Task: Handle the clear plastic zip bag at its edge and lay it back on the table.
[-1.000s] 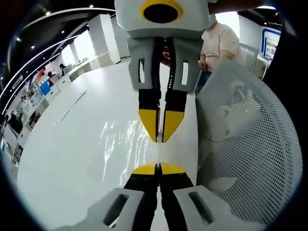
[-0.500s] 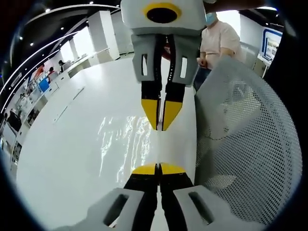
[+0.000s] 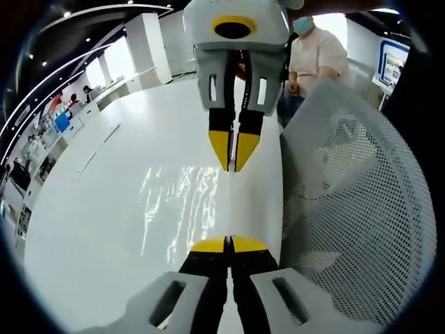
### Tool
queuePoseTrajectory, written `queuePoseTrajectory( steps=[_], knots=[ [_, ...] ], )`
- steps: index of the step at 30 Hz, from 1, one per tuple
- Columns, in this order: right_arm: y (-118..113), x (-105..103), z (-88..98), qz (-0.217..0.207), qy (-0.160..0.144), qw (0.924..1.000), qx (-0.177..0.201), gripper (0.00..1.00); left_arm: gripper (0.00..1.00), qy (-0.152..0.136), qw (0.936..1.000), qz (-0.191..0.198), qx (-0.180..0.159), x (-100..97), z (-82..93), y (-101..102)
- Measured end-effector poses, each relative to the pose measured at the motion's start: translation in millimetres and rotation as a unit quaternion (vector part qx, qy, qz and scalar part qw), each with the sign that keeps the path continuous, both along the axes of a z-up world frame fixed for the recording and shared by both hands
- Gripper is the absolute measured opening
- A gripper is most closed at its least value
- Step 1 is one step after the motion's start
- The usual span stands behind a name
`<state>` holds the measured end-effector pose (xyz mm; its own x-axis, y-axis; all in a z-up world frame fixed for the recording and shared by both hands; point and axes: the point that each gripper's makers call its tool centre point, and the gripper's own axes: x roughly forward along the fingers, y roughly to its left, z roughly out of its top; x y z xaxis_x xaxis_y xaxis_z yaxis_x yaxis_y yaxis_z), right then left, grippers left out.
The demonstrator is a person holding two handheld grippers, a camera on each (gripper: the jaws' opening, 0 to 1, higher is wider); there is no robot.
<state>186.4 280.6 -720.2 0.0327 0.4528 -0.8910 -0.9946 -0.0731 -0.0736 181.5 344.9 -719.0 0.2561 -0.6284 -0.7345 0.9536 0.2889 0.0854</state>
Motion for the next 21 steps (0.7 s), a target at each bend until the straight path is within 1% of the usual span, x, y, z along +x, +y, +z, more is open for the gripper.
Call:
queuePoseTrajectory(
  steps=[6, 15, 21],
  knots=[
    [-7.3, 0.5, -2.7, -0.003, -0.002, 1.0000, -0.004, 0.00, 0.00, 0.001, 1.0000, 0.001, 0.002, 0.2, -0.4, 0.8],
    [-12.1, 0.4, -4.5, -0.010, -0.002, 0.9999, -0.006, 0.00, 0.00, 0.003, 1.0000, 0.003, 0.003, 2.2, -0.7, 1.4],
    [-20.8, -0.7, -4.8, -0.016, -0.001, 0.9998, -0.013, 0.00, 0.00, 0.005, 1.0000, 0.001, 0.005, 1.1, -1.3, 0.4]
  ],
)
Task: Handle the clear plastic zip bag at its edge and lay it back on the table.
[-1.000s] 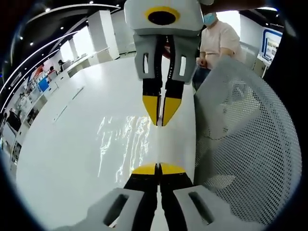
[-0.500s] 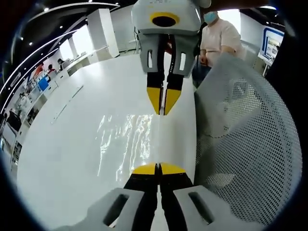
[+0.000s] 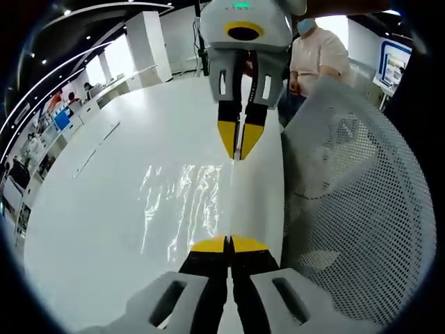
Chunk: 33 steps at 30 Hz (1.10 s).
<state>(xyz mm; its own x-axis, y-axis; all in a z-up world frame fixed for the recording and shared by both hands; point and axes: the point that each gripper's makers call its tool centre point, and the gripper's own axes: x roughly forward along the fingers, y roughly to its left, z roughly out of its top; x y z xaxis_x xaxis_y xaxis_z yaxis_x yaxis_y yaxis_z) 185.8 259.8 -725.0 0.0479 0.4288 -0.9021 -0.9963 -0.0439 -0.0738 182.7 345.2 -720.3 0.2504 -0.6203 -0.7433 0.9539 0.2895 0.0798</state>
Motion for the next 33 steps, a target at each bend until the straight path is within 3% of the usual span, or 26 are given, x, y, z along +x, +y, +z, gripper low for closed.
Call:
queuePoseTrajectory(
  steps=[33],
  knots=[
    [-31.3, -1.5, -2.4, -0.028, 0.000, 0.9996, -0.006, 0.00, 0.00, 0.004, 0.9999, 0.010, 0.007, 7.5, -1.7, -6.4]
  ],
)
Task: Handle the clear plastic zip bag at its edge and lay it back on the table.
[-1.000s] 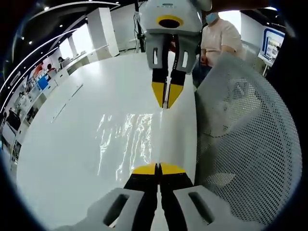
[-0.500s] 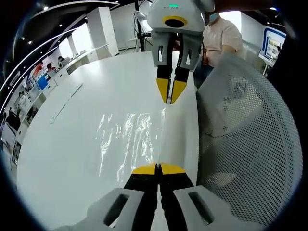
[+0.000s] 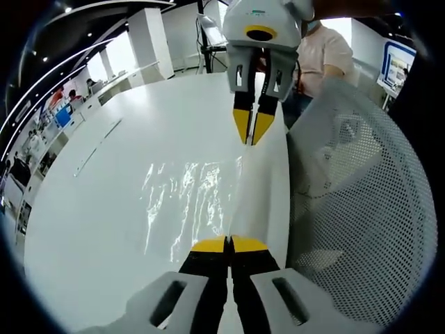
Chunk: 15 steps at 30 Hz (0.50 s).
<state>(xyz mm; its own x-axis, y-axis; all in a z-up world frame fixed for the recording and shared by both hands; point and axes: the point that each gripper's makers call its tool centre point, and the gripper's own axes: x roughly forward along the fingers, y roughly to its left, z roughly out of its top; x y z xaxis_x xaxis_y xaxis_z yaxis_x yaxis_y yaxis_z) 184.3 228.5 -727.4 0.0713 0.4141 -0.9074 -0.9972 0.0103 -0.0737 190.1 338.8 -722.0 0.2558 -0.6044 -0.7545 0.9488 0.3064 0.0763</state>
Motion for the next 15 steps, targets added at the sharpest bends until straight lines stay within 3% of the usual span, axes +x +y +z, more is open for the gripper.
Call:
queuePoseTrajectory(
  steps=[15],
  knots=[
    [-3.8, 0.9, 0.1, -0.010, 0.000, 0.9999, 0.008, 0.00, 0.00, -0.004, 0.9999, 0.006, 0.008, 3.5, 0.6, 4.8]
  ],
)
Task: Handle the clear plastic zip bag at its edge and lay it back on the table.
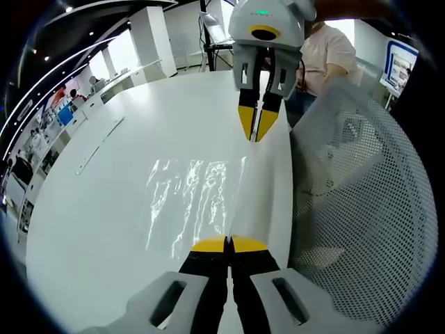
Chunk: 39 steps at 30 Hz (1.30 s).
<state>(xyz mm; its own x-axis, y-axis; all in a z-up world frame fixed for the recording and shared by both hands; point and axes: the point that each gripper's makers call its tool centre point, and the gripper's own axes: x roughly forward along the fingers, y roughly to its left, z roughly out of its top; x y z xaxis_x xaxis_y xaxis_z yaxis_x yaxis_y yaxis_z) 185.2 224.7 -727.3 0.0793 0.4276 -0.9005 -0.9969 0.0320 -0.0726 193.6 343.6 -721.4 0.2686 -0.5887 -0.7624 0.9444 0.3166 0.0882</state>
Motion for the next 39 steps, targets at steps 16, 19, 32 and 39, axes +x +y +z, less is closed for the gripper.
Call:
queuePoseTrajectory(
  steps=[16, 19, 32, 39],
  knots=[
    [1.2, -2.0, -4.1, -0.012, 0.001, 0.9999, 0.003, 0.00, 0.00, -0.042, 0.9988, -0.020, 0.013, 0.5, -0.8, 0.9],
    [1.2, -1.7, -5.0, -0.013, 0.001, 0.9999, 0.006, 0.01, 0.00, -0.050, 0.9982, -0.027, 0.020, -2.5, -1.8, 4.0],
    [13.9, 2.2, 6.9, -0.021, 0.004, 0.9992, 0.034, 0.05, 0.00, -0.058, 0.9976, -0.031, 0.021, -3.0, -5.4, 6.4],
    [30.9, 7.1, 15.3, -0.018, 0.000, 0.9984, 0.054, 0.05, 0.00, -0.065, 0.9969, -0.040, 0.018, -5.4, -4.9, 3.7]
  ],
)
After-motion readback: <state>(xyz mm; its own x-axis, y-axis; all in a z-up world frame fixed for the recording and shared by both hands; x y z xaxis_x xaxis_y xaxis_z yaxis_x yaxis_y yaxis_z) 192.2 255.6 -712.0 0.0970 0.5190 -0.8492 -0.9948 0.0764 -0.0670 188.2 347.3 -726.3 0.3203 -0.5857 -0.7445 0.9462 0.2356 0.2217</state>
